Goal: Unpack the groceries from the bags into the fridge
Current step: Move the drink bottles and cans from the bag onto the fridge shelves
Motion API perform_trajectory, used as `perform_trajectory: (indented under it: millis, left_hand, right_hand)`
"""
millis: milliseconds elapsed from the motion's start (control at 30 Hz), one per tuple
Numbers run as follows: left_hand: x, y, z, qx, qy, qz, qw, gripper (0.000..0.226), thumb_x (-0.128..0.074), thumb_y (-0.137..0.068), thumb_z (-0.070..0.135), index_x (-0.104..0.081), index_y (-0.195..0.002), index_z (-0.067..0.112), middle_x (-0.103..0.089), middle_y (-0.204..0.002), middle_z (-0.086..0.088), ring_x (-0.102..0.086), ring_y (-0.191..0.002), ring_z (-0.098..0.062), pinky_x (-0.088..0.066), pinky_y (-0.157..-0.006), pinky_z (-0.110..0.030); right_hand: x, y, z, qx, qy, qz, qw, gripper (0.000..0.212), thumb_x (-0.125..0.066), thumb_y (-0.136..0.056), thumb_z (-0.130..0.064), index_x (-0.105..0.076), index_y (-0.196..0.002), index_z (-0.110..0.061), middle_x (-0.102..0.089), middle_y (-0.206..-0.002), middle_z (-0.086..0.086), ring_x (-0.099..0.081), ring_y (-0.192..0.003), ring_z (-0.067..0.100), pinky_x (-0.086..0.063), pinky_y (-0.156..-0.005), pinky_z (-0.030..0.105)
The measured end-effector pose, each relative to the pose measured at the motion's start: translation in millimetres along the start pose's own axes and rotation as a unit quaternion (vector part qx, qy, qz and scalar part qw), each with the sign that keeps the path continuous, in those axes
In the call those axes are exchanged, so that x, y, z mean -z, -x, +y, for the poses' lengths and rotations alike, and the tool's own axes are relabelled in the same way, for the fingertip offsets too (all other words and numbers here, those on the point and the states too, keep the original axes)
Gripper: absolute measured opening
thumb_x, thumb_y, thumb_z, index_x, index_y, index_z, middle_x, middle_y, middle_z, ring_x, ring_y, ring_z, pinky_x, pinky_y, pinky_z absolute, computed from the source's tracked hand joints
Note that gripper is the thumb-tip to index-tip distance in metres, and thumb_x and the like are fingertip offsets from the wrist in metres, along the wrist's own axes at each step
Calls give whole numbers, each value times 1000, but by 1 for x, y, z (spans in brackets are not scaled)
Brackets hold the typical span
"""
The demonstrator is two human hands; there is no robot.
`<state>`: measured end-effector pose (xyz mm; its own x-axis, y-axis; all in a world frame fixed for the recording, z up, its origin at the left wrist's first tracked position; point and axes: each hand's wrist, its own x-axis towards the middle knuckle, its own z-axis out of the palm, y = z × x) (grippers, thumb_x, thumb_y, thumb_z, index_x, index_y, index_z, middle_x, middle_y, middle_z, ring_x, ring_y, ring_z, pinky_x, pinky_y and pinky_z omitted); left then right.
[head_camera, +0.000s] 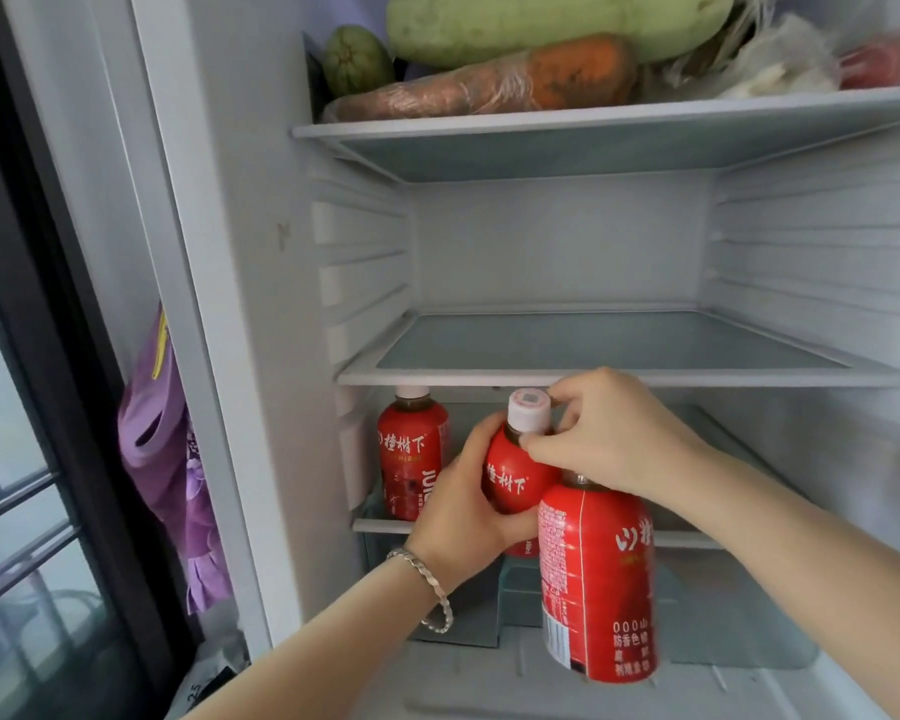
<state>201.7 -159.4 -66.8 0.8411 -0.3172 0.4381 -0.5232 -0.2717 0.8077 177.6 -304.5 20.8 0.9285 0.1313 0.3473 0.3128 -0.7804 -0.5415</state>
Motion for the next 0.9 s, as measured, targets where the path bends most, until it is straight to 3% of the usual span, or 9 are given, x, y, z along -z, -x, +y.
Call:
perform_trajectory:
  millis: [100,233,400,567,700,767,900]
  left_hand:
    - [2,-3,4,19,-18,21,999,69,-82,-68,28,-35,-111,54,-55,-104,26,-59,-91,11,-47,-73,-5]
    - [2,-9,8,47,-65,35,996,73,-79,-71,30,-31,-124,45,-51,-101,25,-58,-94,1,-46,-84,-13]
    - [0,-13,8,64,-65,40,995,76,-79,-72,29,-31,-132,38,-51,-103,22,-57,-97,-3,-48,-86,-18]
    - [-2,-14,9,67,-72,52,994,80,-78,-74,29,-28,-136,36,-49,-107,18,-55,-99,-5,-46,-84,-17]
    - [-3,-13,10,69,-73,54,994,76,-77,-74,30,-24,-125,46,-49,-104,21,-56,-96,-4,-45,-82,-14]
    - [-4,-12,11,69,-73,60,993,77,-77,-74,30,-25,-128,44,-47,-103,23,-55,-96,-3,-44,-81,-14]
    - [-11,-7,8,66,-66,76,993,83,-74,-76,31,-18,-137,44,-46,-110,19,-54,-100,-4,-44,-83,-15]
  right_hand:
    - [6,5,11,-22,-16,35,999,14,-70,-75,-25,-63,-87,-29,-66,-73,-7,-60,-64,6,-45,-58,23]
    - [15,13,20,-21,-4,172,985,14,-65,-75,-15,-63,-76,-29,-61,-66,-12,-55,-63,3,-38,-54,19]
    - [26,5,28,-25,10,338,941,9,-66,-75,-13,-66,-83,-17,-58,-65,-6,-61,-72,22,-42,-66,27]
    - [-4,-2,45,21,93,404,910,9,-65,-76,-16,-61,-80,-8,-60,-74,9,-59,-62,37,-46,-55,35]
    - [-17,-2,50,38,142,440,886,27,-69,-78,-27,-54,-77,-5,-54,-74,12,-47,-42,29,-27,-46,19]
    - [-21,2,51,35,163,454,875,33,-69,-76,-33,-53,-80,-5,-52,-76,13,-44,-46,27,-21,-47,15]
    - [-45,20,57,15,144,434,889,54,-78,-67,-34,-52,-104,-5,-56,-89,16,-55,-73,32,-42,-55,32]
